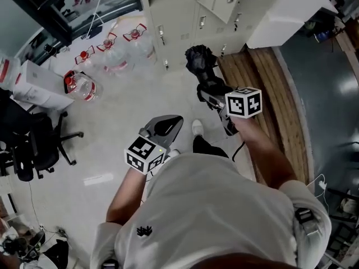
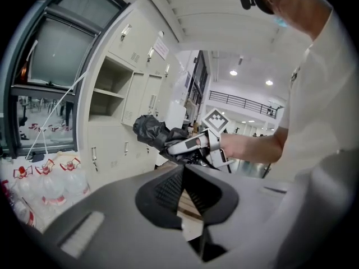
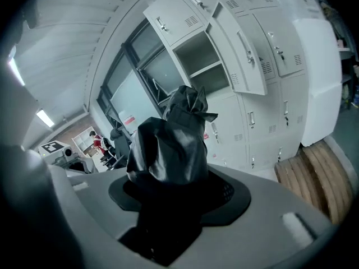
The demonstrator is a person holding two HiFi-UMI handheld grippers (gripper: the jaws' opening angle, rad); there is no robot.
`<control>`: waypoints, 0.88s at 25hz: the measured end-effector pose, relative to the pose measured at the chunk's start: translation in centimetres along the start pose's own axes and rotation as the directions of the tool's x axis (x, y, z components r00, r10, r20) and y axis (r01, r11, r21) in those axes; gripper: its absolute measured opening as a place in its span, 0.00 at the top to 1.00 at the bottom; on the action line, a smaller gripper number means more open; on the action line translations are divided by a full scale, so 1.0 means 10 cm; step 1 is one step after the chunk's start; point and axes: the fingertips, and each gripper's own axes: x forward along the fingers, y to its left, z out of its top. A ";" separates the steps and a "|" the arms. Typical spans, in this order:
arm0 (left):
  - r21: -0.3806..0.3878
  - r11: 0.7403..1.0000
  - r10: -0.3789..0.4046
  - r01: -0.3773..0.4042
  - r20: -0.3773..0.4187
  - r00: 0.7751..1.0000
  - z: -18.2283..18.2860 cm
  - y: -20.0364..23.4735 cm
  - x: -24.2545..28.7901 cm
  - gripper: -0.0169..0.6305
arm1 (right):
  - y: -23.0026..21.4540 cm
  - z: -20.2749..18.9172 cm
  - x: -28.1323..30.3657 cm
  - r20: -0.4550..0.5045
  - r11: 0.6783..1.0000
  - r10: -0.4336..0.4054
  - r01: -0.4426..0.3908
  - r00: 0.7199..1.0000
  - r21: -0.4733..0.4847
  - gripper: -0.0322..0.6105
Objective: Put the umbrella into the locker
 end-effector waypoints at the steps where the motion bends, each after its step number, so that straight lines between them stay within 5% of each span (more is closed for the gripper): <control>1: -0.013 1.000 0.015 -0.015 0.001 1.000 0.15 0.15 0.11 0.89 | -0.10 0.21 0.11 -0.016 1.000 0.004 -0.005 1.000 -0.009 0.58; 7: -0.029 0.997 0.077 -0.077 0.020 0.997 0.59 0.59 0.73 0.89 | -0.57 0.84 0.57 -0.062 0.996 0.039 -0.044 0.997 -0.081 0.58; 15: -0.039 0.995 0.097 -0.096 0.033 0.995 0.64 0.38 0.98 0.89 | -0.70 0.98 0.72 -0.070 0.991 0.055 -0.063 0.996 -0.122 0.58; 22: -0.073 0.990 0.122 -0.120 0.024 0.992 0.97 1.32 1.45 0.89 | -1.18 1.74 1.66 -0.095 0.990 0.079 -0.090 0.992 -0.112 0.58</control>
